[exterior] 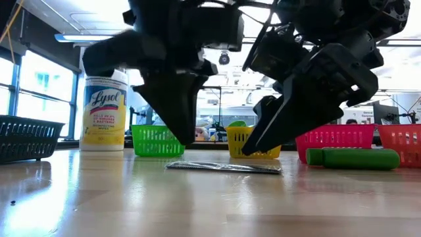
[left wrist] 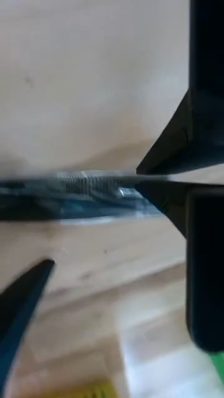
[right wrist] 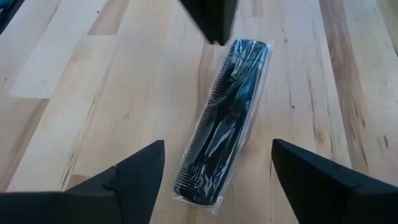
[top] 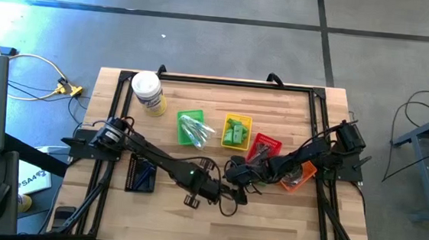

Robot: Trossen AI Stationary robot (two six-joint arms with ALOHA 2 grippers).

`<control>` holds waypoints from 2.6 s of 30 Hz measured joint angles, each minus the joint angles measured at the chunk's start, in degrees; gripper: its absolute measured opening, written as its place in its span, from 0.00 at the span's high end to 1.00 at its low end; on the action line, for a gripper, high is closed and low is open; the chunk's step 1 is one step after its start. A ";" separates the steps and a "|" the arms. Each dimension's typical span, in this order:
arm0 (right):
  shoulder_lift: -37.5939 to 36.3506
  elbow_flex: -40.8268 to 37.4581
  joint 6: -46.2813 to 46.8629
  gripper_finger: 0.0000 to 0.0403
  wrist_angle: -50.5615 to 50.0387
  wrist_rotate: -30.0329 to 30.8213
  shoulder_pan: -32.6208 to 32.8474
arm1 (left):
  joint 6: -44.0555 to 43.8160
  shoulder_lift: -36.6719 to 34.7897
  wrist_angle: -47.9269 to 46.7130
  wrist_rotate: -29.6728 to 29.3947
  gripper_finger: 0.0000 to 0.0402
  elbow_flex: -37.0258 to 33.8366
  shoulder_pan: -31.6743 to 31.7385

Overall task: Pick & Place Travel size toiletries
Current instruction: Put the black hair comb into the red bin

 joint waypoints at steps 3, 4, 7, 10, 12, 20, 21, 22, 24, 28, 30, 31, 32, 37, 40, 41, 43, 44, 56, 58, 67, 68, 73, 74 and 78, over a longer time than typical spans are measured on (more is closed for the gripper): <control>0.00 0.04 0.08 0.28 -0.54 -0.02 0.00 | 0.28 0.61 1.06 2.56 0.86 0.00 0.00; 0.00 0.04 0.12 0.28 -0.59 -0.01 0.02 | 0.52 1.03 0.99 2.79 0.82 0.00 0.00; 0.00 0.04 0.17 0.29 -0.60 -0.07 0.02 | 1.62 2.15 0.71 2.49 0.66 0.00 0.00; 0.00 0.04 0.17 0.30 -0.60 -0.13 0.02 | 1.74 3.05 0.45 -0.41 0.52 -0.01 0.22; 0.00 0.04 0.41 0.30 -0.60 -0.23 0.02 | 1.72 3.21 0.16 -0.71 0.45 0.01 0.77; -0.02 0.04 1.28 0.30 -1.05 -2.16 0.02 | 2.79 3.19 -0.66 0.23 0.32 0.07 1.58; -0.02 0.04 1.26 0.30 -1.14 -3.32 0.01 | 3.47 3.19 -0.64 -0.05 0.32 0.07 1.74; -0.02 0.04 1.26 0.30 -1.18 -4.26 0.02 | 4.34 3.19 -0.60 -0.07 0.31 0.07 2.03; -0.02 0.04 1.01 0.30 -1.17 -4.79 0.04 | 5.73 3.19 -0.60 2.07 0.31 0.07 3.25; -0.02 -0.43 0.39 0.30 -0.61 -4.94 0.04 | 8.75 3.10 -0.45 11.04 0.31 -0.36 6.48; -0.02 -0.89 0.71 0.30 -0.73 -4.32 -0.02 | 9.85 3.02 -0.62 11.74 0.31 -0.74 6.99; -0.02 -1.01 0.91 0.30 -0.75 -4.31 0.00 | 10.32 3.00 -0.53 11.75 0.32 -0.93 7.23; -0.02 -1.01 1.08 0.30 -0.74 -4.35 0.03 | 10.50 2.98 -0.26 11.73 0.33 -1.15 7.28; -0.02 -1.01 0.48 0.31 -1.43 -4.32 0.04 | 11.02 2.86 1.72 12.91 0.43 -2.72 7.61; -0.02 -1.01 -0.75 0.32 -1.47 -3.33 0.02 | 11.44 2.89 2.22 13.28 0.52 -3.41 7.52; -0.02 -1.01 -1.00 0.33 -1.49 -2.87 0.02 | 11.10 2.90 2.47 13.37 0.56 -3.66 7.48; -0.02 -1.01 -1.17 0.33 -1.52 -2.32 0.01 | 10.29 2.93 3.34 13.39 0.64 -4.32 7.50; -0.02 -1.01 -1.19 0.34 -1.50 -2.29 0.00 | 10.08 2.94 3.88 13.52 0.68 -4.61 7.50; -0.02 -1.01 1.84 0.29 -1.71 0.04 0.54 | 6.16 2.84 9.04 11.92 0.99 -8.52 7.41; -0.02 -1.01 1.83 0.28 -1.74 -0.02 0.78 | 5.02 2.86 8.89 9.40 1.00 -8.40 6.98; -0.02 -1.01 1.65 0.28 -1.50 -0.39 0.81 | 4.59 2.42 2.88 -0.24 1.00 -3.36 3.96; -0.02 -1.01 1.65 0.28 -1.48 -0.38 0.81 | 4.61 2.47 1.63 -1.27 1.00 -2.85 3.52; -0.02 -1.03 1.43 0.28 -1.15 -0.33 0.81 | 4.29 2.62 0.07 -2.73 1.00 -0.95 2.51; -0.02 -1.03 1.43 0.28 -0.91 -0.31 0.81 | 4.29 2.62 0.02 -2.99 1.00 -0.62 2.46; -0.02 -1.03 1.51 0.28 -0.58 -0.26 0.79 | 4.31 2.62 -0.41 -4.52 1.00 -0.50 2.23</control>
